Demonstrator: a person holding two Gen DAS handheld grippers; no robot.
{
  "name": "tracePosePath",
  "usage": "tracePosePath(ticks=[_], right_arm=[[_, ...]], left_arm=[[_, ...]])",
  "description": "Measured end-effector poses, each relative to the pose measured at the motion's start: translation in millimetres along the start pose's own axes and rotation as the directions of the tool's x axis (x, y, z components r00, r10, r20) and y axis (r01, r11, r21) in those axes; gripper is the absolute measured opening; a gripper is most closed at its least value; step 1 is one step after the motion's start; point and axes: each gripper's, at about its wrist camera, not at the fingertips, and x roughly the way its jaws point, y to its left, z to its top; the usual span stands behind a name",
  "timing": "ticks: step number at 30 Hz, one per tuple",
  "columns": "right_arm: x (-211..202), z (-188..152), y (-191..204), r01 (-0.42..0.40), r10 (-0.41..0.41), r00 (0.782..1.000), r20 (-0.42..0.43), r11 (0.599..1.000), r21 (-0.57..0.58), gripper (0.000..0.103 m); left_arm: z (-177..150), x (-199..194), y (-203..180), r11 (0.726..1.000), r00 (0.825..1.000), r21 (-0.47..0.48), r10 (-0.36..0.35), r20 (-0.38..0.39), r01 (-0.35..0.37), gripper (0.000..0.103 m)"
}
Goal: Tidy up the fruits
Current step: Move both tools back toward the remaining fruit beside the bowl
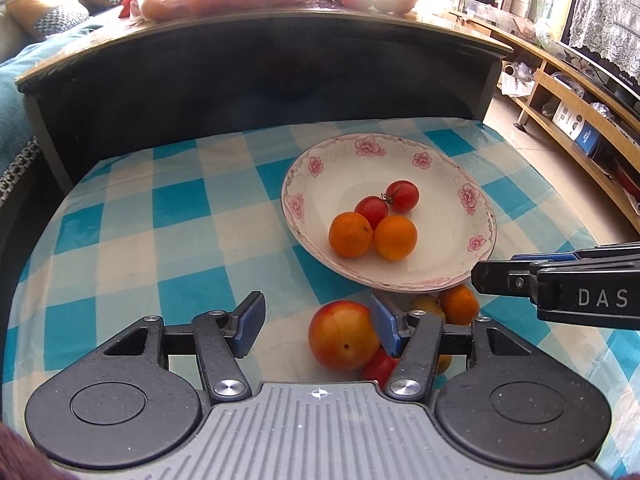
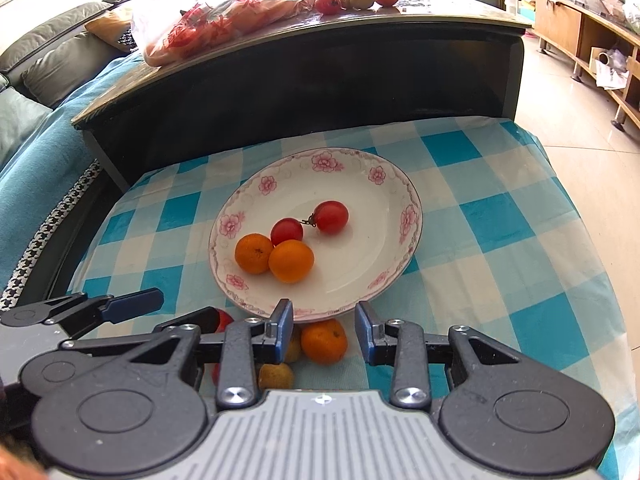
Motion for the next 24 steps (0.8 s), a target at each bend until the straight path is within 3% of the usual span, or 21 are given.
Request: tracePosePath(ticks=[10,18,24], right_arm=[[5.6,-5.0,-3.2,-0.001,0.001,1.000,-0.028,1.000,0.013,0.038],[18.8,-8.2,-9.7,0.002,0.001,0.998,-0.064,0.999,0.035,0.038],[23.7,-7.4,-13.0,0.004,0.000,0.997,-0.072,0.999,0.049,0.042]], left_arm=[[-9.7,11.5,-5.2,0.999,0.999,0.027,-0.019,-0.026,0.020,0.066],[-10.9,15.8,4.7,0.999,0.999,-0.021,-0.047,-0.017,0.046,0.067],[-18.2,18.7,9.6,0.999,0.997,-0.041,-0.033,-0.067,0.031,0.056]])
